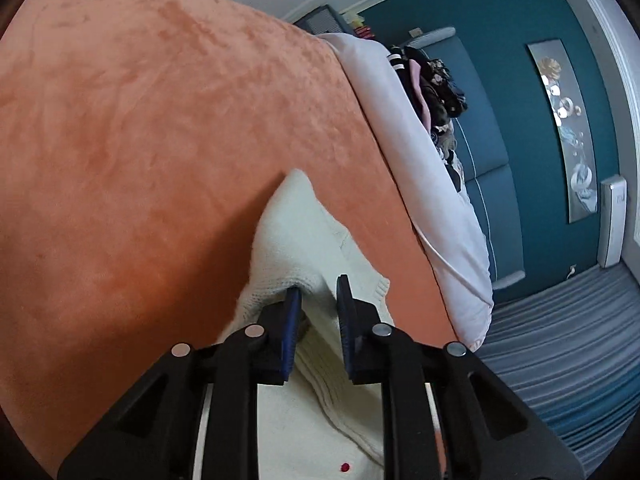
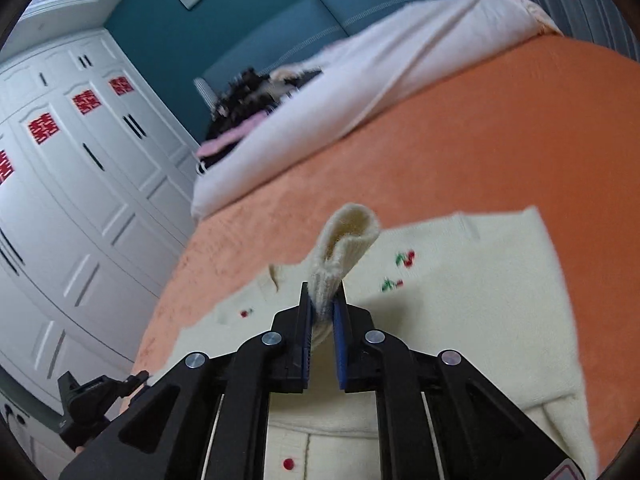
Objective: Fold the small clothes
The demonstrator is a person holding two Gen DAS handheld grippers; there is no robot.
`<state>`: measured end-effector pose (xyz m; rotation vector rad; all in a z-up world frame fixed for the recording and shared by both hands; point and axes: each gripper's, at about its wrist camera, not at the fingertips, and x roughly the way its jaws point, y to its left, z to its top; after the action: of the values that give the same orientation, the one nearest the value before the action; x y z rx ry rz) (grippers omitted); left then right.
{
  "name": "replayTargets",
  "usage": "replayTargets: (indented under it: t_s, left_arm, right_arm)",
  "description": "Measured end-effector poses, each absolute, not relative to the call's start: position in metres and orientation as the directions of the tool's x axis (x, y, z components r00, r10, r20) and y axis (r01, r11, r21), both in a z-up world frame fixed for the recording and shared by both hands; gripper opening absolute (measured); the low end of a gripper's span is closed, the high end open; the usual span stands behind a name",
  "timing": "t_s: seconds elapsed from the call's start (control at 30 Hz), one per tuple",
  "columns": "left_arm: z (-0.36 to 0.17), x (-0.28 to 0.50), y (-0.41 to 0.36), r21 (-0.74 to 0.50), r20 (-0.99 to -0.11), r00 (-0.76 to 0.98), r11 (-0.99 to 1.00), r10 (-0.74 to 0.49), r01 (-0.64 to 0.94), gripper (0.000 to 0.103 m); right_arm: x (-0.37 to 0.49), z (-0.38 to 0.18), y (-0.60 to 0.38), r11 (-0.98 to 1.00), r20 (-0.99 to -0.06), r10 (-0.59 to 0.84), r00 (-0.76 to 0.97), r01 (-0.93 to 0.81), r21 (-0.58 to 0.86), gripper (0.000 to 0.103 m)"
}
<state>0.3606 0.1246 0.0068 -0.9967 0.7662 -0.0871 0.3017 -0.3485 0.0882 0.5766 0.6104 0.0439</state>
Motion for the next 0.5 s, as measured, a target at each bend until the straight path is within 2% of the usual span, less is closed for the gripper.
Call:
replayTargets:
  t_s: [0.03,0.07,0.13,0.17,0.2,0.27,0.37,0.4,0.5]
  left_arm:
    - [0.000,0.363,0.121,-0.765,-0.560,0.723,0.589,-0.406,-0.262,0.019]
    - [-0.009,0.364,0.117,-0.743,-0.592,0.695,0.611,-0.408,-0.274,0.019]
    - [-0.035,0.363,0.111,-0.690,-0.665,0.638,0.647,-0.388,-0.325,0.018]
    - [-0.041,0.359,0.109,-0.682,-0.666,0.642,0.658,-0.380,-0.319,0.013]
    - [-0.040,0.355,0.109,-0.679,-0.652,0.661,0.673,-0.371,-0.293,0.013]
    - [-0.037,0.351,0.105,-0.654,-0.651,0.669,0.713,-0.358,-0.254,0.014]
    - [-0.040,0.348,0.104,-0.640,-0.625,0.691,0.744,-0.362,-0.190,0.015]
    - [-0.042,0.345,0.102,-0.631,-0.613,0.703,0.759,-0.360,-0.161,0.015]
    - [-0.043,0.345,0.101,-0.645,-0.587,0.721,0.751,-0.368,-0.142,0.015]
  right_arm:
    - [0.296,0.087,-0.352,0.854,-0.527,0.179,0.830,0.135,0.503,0.009]
    - [0.295,0.072,-0.358,0.860,-0.568,0.156,0.808,0.171,0.480,0.009]
    - [0.304,0.016,-0.369,0.856,-0.715,0.139,0.685,0.279,0.435,0.009]
    - [0.306,-0.016,-0.370,0.858,-0.776,0.154,0.612,0.307,0.412,0.006]
    - [0.295,-0.014,-0.372,0.856,-0.725,0.149,0.672,0.279,0.435,0.007]
    - [0.287,0.005,-0.370,0.855,-0.734,0.117,0.669,0.308,0.417,0.018]
    - [0.269,0.043,-0.361,0.869,-0.683,0.018,0.730,0.327,0.372,0.021]
    - [0.268,0.054,-0.353,0.876,-0.658,0.024,0.753,0.301,0.377,0.021]
    - [0.295,0.073,-0.300,0.909,-0.650,0.197,0.734,0.111,0.401,0.021]
